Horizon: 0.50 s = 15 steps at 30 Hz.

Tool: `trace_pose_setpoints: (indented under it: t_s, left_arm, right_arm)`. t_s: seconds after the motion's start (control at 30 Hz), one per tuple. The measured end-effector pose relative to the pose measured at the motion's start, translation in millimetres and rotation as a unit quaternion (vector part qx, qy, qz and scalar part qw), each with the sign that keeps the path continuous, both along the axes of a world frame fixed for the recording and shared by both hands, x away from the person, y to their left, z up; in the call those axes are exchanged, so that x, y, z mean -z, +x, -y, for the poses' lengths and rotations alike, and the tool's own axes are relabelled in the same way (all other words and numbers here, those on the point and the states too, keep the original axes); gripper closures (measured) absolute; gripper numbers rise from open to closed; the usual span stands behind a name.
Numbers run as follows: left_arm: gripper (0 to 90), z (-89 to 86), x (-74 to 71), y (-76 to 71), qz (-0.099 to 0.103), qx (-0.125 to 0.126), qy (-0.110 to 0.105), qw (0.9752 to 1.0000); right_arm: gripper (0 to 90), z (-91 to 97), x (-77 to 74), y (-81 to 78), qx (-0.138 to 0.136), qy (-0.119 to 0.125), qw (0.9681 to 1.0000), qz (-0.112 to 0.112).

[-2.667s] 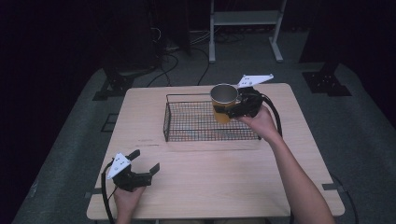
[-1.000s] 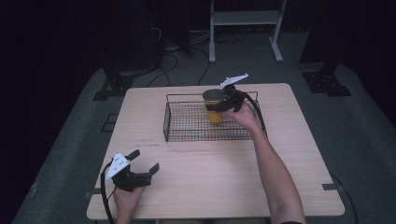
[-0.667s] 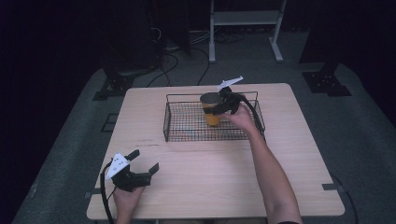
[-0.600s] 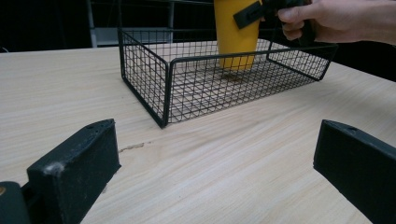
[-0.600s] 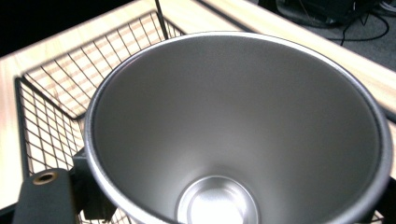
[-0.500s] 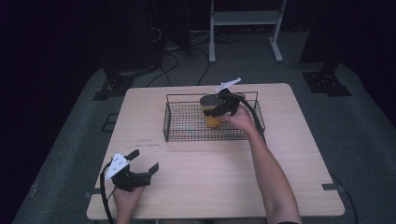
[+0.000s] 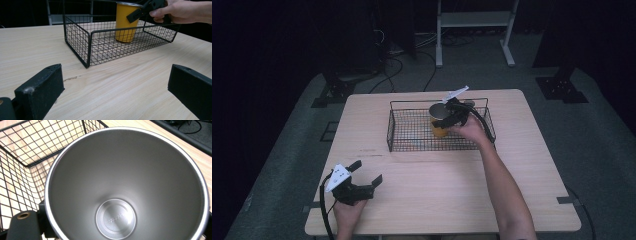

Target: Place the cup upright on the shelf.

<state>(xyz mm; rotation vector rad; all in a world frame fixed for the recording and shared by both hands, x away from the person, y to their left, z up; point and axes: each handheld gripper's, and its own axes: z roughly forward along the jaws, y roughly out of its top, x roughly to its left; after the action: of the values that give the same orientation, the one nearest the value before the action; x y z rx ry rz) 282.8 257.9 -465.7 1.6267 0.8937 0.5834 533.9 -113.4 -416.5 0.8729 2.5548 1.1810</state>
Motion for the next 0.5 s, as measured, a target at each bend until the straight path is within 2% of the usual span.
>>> trace_pose_setpoints:
  t_s: [0.23, 0.5]
  left_arm:
    - [0.0, 0.1, 0.0, 0.0, 0.000, 0.000, 0.000, 1.0000]
    - [0.0, -0.9, 0.0, 0.0, 0.001, -0.001, -0.003, 1.0000]
  right_arm:
    - [13.5, -0.2, -1.3, -2.1, -0.011, -0.012, 0.9999, 0.000]
    - [13.2, 0.1, -2.7, -3.2, -0.005, -0.022, 0.9998, 0.003]
